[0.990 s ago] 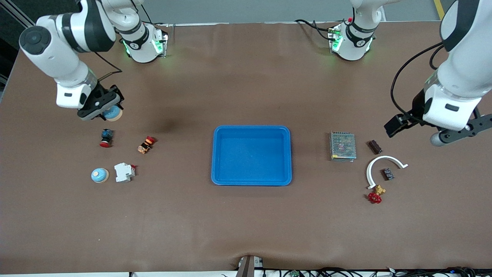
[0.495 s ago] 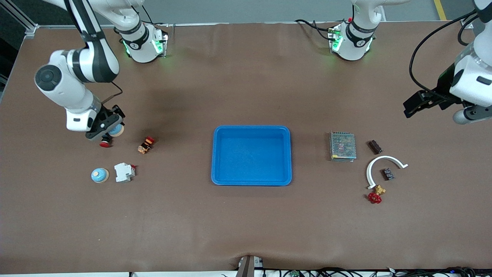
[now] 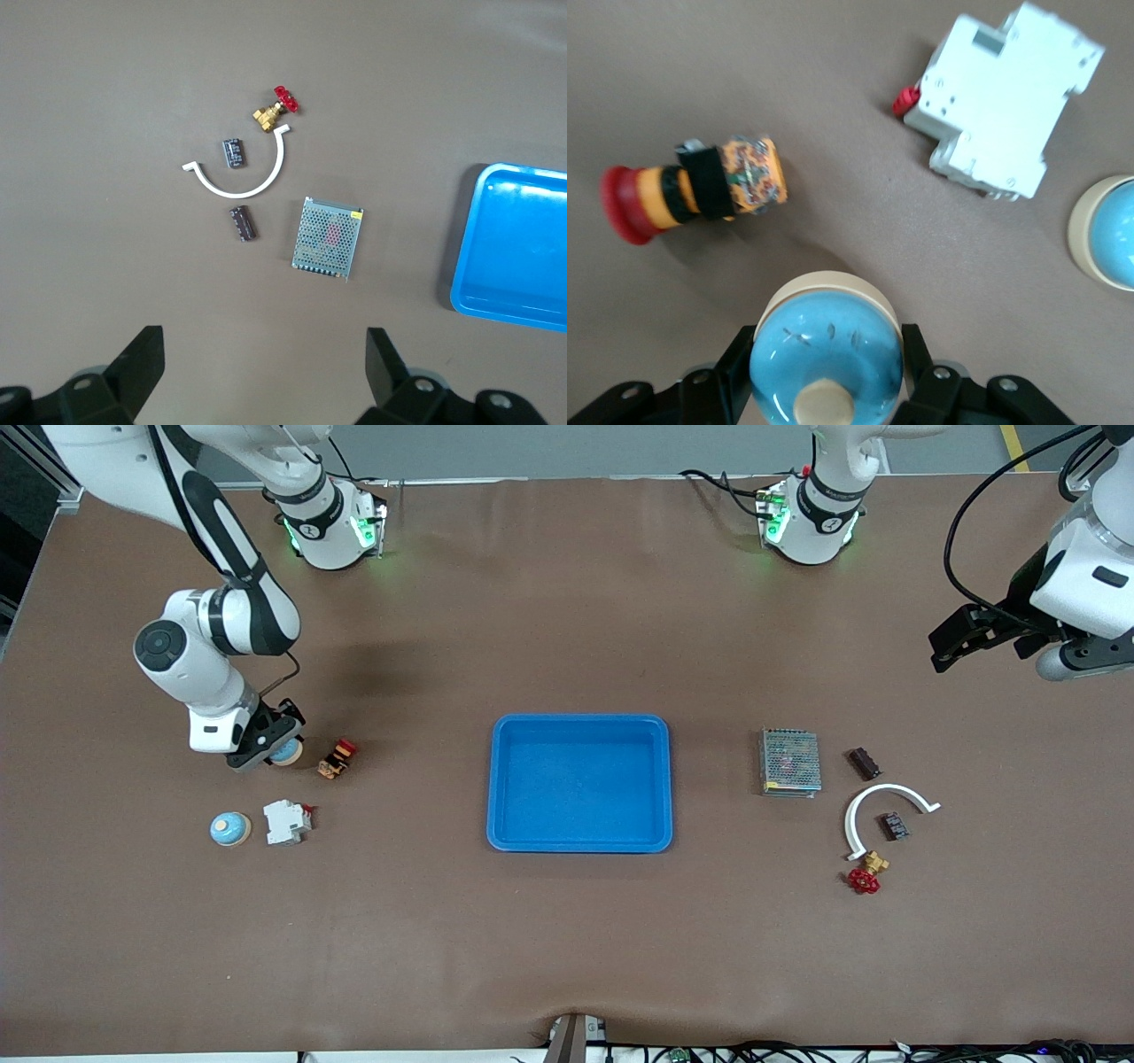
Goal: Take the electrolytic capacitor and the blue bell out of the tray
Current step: 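Lower the bell beside the red button and open the right gripper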
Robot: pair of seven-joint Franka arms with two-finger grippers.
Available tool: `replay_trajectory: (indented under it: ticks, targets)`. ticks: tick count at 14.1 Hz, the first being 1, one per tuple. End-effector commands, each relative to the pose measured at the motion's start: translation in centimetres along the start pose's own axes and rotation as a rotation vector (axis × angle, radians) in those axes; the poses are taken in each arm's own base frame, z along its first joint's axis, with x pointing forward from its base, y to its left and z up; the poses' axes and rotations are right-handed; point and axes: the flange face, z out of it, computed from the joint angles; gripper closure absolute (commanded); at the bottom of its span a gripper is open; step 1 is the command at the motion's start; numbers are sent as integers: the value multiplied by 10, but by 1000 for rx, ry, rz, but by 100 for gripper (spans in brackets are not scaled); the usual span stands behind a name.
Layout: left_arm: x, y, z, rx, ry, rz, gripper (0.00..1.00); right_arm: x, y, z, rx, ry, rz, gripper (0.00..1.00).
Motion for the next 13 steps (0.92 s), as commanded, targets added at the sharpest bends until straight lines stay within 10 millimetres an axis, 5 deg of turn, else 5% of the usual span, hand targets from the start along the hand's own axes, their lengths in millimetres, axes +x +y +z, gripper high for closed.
replay_trajectory:
  ticks: [1, 13]
  targets:
    - [-12, -3, 0, -33, -18, 16, 0, -1, 0, 3, 1, 1, -17, 53]
    - [-17, -22, 6, -40, -32, 185, 0, 8, -3, 1, -2, 7, -19, 51]
